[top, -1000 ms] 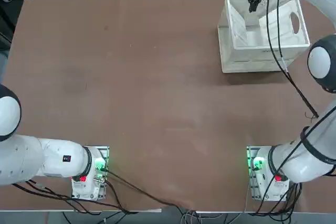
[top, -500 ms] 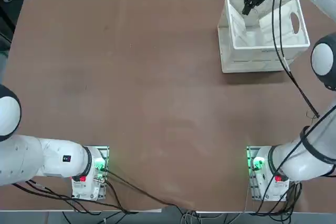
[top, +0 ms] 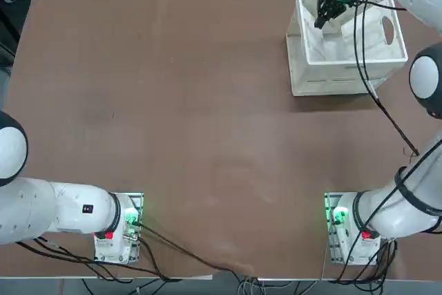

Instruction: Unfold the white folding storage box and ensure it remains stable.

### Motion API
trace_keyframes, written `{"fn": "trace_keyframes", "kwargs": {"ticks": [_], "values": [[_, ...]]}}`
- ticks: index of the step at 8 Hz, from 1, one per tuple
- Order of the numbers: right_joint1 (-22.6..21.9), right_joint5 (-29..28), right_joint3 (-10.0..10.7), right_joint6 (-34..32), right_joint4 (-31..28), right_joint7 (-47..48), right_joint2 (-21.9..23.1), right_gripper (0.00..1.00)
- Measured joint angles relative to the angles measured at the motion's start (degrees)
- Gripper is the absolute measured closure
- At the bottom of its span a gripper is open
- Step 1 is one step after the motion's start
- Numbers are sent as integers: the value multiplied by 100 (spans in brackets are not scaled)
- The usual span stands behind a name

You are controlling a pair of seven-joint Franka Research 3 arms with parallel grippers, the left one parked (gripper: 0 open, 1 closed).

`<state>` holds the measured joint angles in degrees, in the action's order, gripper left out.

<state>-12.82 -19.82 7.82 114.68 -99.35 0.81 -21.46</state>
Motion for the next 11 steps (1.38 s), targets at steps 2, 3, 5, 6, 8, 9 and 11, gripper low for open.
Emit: {"fn": "trace_keyframes", "kwargs": {"ticks": [2,3,5,6,8,9,11], "values": [[0,-311,-16,485,-328,-40,-22,98],[0,-478,-21,583,-429,-70,-35,98],[0,-925,-24,629,-501,-94,-95,98],[-2,-1227,-32,646,-504,-140,-166,98],[-26,-1643,-73,742,-508,-181,-300,98],[-67,-1785,-86,807,-518,-190,-360,98],[-97,-2178,-50,850,-576,-213,-398,98]]}}
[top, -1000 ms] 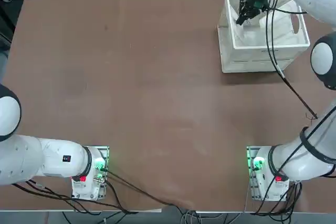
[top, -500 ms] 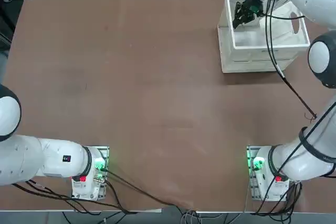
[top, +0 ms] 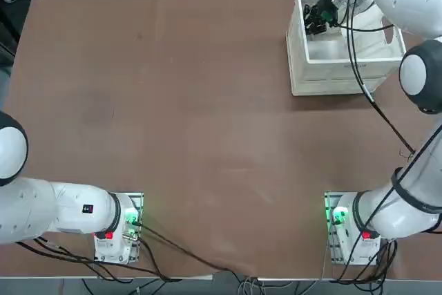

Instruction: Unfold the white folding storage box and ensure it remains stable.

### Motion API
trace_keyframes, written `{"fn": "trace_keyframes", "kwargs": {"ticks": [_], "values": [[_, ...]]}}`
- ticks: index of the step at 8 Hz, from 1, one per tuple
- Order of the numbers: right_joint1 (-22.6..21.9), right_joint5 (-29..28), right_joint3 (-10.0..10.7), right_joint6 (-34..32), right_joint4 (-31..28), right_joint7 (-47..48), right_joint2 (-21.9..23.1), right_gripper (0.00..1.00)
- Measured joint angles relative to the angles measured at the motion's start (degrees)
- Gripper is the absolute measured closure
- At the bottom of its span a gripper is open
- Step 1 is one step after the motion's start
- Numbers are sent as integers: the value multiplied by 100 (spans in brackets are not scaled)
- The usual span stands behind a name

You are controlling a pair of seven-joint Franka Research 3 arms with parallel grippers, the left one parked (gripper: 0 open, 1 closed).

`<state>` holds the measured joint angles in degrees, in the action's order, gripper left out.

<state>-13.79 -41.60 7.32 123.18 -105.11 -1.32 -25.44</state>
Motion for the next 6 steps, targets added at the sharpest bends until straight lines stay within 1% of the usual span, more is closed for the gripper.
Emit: {"fn": "trace_keyframes", "kwargs": {"ticks": [3,4,5,6], "values": [[21,-306,42,-6,-59,-62,-2,98],[23,-318,49,-8,-61,-107,5,98],[20,-160,51,11,-42,-133,41,98],[12,214,60,17,53,-119,118,98]]}}
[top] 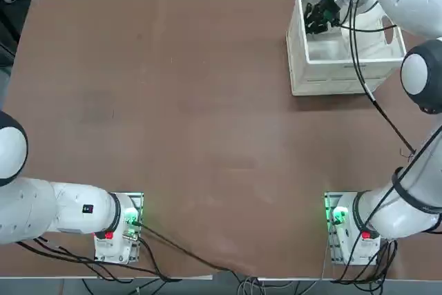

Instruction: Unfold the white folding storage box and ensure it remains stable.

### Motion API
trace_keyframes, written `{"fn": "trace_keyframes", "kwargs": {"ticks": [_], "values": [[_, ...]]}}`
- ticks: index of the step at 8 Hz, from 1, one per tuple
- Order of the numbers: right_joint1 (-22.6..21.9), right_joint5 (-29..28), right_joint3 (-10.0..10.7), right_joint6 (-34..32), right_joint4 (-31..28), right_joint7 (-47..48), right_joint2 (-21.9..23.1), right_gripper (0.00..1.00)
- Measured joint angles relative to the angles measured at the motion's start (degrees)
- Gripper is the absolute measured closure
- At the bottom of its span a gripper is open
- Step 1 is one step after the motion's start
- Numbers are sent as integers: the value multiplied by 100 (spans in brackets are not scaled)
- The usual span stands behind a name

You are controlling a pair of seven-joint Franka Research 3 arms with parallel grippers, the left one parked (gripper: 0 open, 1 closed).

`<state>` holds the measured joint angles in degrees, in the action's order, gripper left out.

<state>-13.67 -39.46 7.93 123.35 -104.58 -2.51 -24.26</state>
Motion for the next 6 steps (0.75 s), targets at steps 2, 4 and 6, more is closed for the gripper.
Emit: {"fn": "trace_keyframes", "kwargs": {"ticks": [2,4,6], "values": [[-12,1193,242,-382,89,158,279,98],[6,2527,448,-803,94,405,473,98],[1,3724,460,-898,64,615,422,98]]}}
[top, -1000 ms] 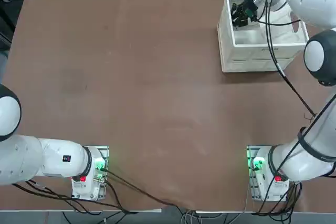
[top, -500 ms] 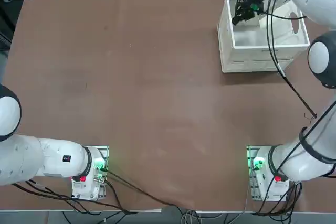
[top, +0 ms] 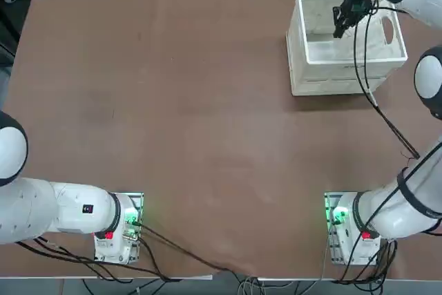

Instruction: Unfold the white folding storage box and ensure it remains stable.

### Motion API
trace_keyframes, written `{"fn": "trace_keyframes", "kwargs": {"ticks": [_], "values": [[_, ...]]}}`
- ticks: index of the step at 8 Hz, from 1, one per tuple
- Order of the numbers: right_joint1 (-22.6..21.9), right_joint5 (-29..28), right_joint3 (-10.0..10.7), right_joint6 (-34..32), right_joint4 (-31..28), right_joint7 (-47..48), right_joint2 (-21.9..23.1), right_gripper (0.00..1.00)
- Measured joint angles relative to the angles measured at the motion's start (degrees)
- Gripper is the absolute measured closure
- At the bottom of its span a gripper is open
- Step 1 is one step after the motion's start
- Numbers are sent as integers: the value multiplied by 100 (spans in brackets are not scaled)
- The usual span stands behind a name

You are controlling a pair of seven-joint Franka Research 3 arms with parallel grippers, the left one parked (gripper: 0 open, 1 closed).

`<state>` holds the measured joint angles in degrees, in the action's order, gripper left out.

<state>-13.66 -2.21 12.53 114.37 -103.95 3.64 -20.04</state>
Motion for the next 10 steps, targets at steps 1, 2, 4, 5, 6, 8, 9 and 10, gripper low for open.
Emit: {"fn": "trace_keyframes", "kwargs": {"ticks": [1,2,4,5,6,8,9,10], "values": [[-1,538,1,-65,-29,62,-70,98],[-3,1123,2,-161,-44,196,-174,98],[-27,2235,-7,-345,-62,662,-485,98],[-52,2708,-12,-400,-65,929,-675,98],[-98,3205,-15,-532,-66,1196,-868,98],[-219,4034,-19,-884,-68,1695,-1201,98],[-253,4305,-20,-982,-64,1826,-1312,98],[-266,4535,-19,-1073,-61,1880,-1375,98]]}}
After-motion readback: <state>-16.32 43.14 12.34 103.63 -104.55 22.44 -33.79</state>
